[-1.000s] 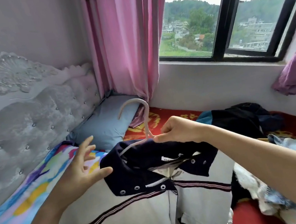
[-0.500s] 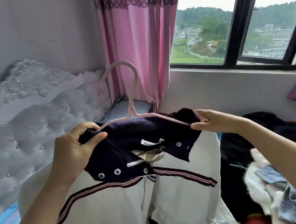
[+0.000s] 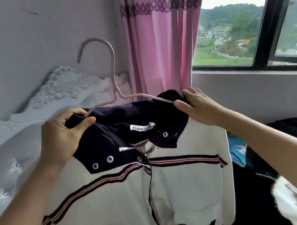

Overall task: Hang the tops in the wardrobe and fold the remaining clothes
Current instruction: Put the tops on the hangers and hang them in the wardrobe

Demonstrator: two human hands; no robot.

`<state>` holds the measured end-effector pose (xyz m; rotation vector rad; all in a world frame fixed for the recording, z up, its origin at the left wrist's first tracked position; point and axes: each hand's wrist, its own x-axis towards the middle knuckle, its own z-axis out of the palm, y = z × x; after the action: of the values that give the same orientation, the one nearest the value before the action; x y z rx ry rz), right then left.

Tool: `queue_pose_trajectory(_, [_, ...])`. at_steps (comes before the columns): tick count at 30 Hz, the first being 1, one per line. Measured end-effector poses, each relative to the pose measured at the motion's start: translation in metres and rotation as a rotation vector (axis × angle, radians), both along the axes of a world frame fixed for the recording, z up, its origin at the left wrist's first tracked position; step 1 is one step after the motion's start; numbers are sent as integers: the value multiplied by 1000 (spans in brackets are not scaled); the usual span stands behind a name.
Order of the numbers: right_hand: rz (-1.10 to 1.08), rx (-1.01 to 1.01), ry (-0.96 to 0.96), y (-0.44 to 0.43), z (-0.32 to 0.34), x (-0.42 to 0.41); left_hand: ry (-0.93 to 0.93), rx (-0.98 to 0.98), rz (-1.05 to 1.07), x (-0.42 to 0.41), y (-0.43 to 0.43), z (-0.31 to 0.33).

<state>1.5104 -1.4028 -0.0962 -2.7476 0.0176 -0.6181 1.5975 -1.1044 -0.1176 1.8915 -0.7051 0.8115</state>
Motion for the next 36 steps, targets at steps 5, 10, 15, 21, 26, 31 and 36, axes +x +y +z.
queue_pose_trajectory(5, [181, 29, 88, 22, 34, 3, 31, 20, 38, -33, 5, 6])
queue_pose_trajectory(10, [446, -11, 268, 68, 8, 11, 130, 23, 128, -81, 41, -14])
queue_pose_trajectory(15, [658, -41, 253, 141, -3, -1, 369, 105, 322, -163, 130, -36])
queue_pose_trajectory(21, [1064, -188, 239, 271, 8, -49, 455, -58, 614, -297, 226, -46])
queue_pose_trajectory(26, [1224, -55, 303, 330, 12, -83, 440, -62, 707, -353, 278, -41])
queue_pose_trajectory(31, [1267, 172, 457, 443, 9, -155, 513, -11, 1115, -448, 368, -35])
queue_pose_trajectory(36, [1245, 247, 520, 539, 6, -210, 565, -92, 1377, -542, 454, -39])
